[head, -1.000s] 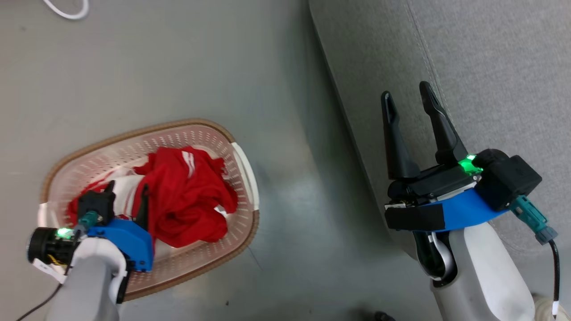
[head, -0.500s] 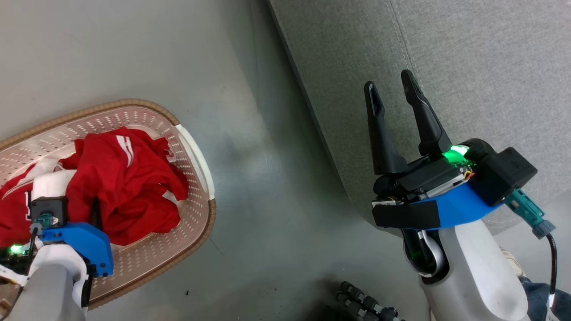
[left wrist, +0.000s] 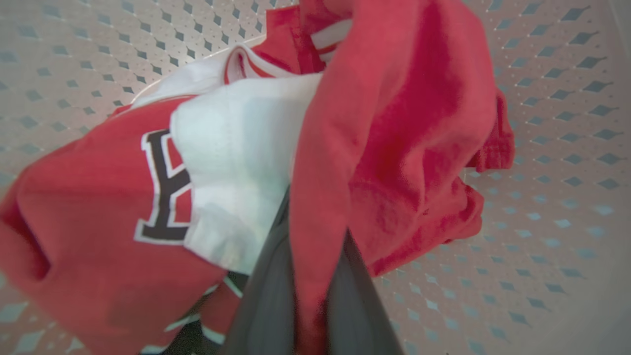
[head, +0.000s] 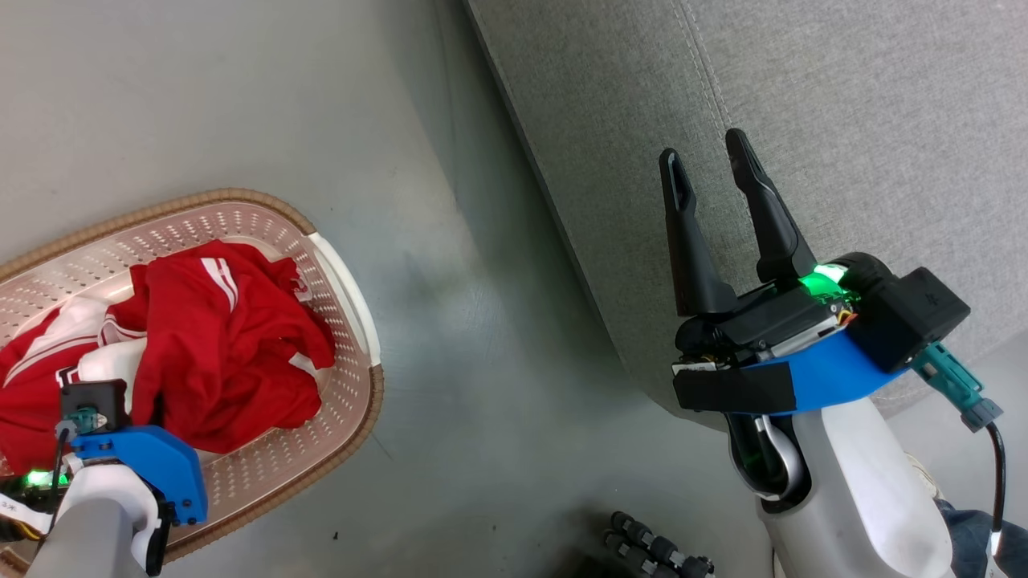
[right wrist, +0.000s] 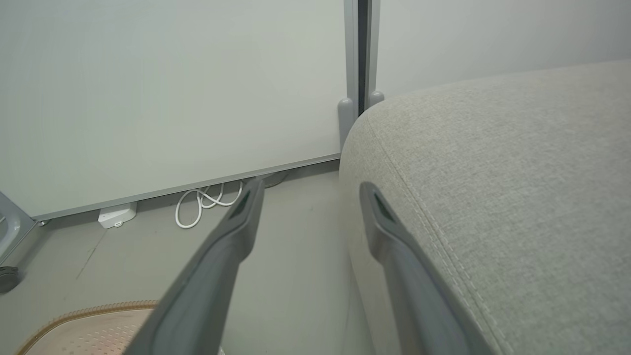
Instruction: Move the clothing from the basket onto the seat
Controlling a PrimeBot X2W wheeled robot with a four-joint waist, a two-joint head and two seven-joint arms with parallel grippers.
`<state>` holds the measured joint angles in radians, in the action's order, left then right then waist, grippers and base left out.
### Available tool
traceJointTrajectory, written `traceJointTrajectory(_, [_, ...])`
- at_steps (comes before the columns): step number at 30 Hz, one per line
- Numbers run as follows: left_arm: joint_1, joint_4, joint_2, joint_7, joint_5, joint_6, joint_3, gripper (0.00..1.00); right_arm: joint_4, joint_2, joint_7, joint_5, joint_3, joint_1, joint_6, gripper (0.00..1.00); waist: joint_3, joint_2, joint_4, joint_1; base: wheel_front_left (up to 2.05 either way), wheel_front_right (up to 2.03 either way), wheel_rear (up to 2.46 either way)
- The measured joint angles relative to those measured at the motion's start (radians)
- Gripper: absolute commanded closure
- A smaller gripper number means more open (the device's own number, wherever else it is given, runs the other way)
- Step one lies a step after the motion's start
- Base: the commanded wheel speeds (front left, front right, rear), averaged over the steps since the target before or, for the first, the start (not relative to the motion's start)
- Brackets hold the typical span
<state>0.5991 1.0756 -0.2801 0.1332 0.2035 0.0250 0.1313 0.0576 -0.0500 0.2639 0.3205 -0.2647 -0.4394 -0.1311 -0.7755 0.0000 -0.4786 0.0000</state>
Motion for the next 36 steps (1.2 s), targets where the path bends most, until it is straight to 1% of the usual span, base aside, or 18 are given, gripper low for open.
traceJointTrajectory(6, [0.010, 0.048, 0.019, 0.025, 0.001, 0.013, 0.019, 1.00, 0.008, 0.000, 0.000, -0.012, 0.011, 0.006, 0.000, 0.00, 0.029, 0.0000, 0.014, 0.0000, 0.00, 0.00, 0.00])
traceJointTrajectory(12, [0.022, 0.080, 0.069, 0.074, 0.002, 0.032, 0.045, 1.00, 0.033, 0.001, 0.000, -0.055, 0.036, 0.030, 0.000, 0.00, 0.101, 0.0000, 0.044, 0.0000, 0.00, 0.00, 0.00])
traceJointTrajectory(19, [0.032, 0.120, 0.142, 0.113, -0.012, 0.079, 0.106, 1.00, 0.093, 0.001, 0.000, -0.123, 0.059, 0.071, 0.000, 0.00, 0.242, -0.0001, 0.105, -0.0001, 0.00, 0.00, 0.00])
traceJointTrajectory(23, [0.029, 0.117, 0.183, 0.125, -0.028, 0.094, 0.161, 1.00, 0.128, 0.001, 0.000, -0.147, 0.063, 0.109, 0.000, 0.00, 0.339, 0.0000, 0.146, -0.0002, 0.00, 0.00, 0.00])
traceJointTrajectory(26, [0.004, 0.089, 0.216, 0.127, -0.018, 0.101, 0.199, 1.00, 0.149, 0.001, -0.009, -0.162, 0.070, 0.156, 0.000, 0.00, 0.422, 0.0000, 0.179, -0.0003, 0.00, 0.00, 0.00])
traceJointTrajectory(29, [-0.021, 0.025, 0.228, 0.128, 0.020, 0.102, 0.240, 1.00, 0.156, 0.001, -0.027, -0.171, 0.081, 0.204, 0.000, 0.00, 0.504, 0.0000, 0.213, -0.0004, 0.00, 0.00, 0.00])
traceJointTrajectory(33, [-0.071, -0.111, 0.229, 0.129, 0.153, 0.102, 0.377, 1.00, 0.146, 0.001, -0.056, -0.181, 0.103, 0.271, 0.000, 0.00, 0.603, 0.0000, 0.265, -0.0005, 0.00, 0.00, 0.00])
traceJointTrajectory(36, [-0.069, -0.182, 0.232, 0.119, 0.231, 0.103, 0.453, 1.00, 0.130, 0.001, -0.075, -0.187, 0.116, 0.311, 0.000, 0.00, 0.663, 0.0000, 0.311, -0.0005, 0.00, 0.00, 0.00])
